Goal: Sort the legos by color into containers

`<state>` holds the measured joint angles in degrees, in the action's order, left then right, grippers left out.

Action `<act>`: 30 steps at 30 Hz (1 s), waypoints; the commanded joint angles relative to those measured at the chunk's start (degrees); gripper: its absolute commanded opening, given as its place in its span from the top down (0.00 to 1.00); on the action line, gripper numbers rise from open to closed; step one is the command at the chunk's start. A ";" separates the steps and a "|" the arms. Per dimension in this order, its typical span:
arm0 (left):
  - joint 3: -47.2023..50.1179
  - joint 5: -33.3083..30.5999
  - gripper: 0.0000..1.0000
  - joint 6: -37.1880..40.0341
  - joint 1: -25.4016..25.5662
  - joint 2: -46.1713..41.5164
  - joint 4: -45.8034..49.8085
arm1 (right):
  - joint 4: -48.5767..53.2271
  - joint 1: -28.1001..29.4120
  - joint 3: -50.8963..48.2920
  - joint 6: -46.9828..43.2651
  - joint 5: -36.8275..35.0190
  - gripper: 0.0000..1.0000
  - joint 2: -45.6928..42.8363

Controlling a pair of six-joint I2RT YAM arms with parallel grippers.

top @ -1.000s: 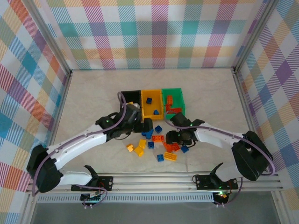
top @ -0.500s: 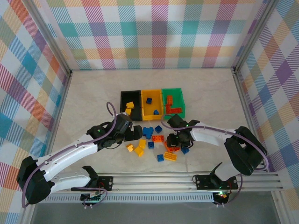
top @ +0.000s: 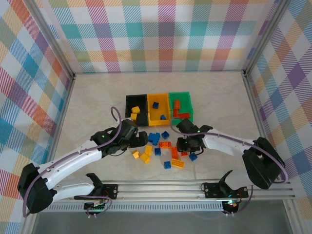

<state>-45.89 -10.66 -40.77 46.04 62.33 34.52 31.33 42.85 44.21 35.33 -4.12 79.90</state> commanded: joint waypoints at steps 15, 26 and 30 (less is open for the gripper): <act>4.33 -4.03 0.00 -2.07 0.35 -6.02 4.36 | -1.74 -8.13 34.97 -4.97 -12.18 0.66 17.51; 9.86 -5.96 0.00 -4.85 0.30 -14.56 5.14 | 4.14 -12.16 51.16 -2.32 -16.73 0.60 33.43; 9.86 -5.76 0.00 -5.53 0.30 -14.91 5.59 | 3.88 -12.87 51.73 -0.97 -14.84 0.42 34.20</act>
<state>-36.73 -15.18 -44.80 46.04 47.94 39.05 33.19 30.33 94.13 32.99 -19.42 113.82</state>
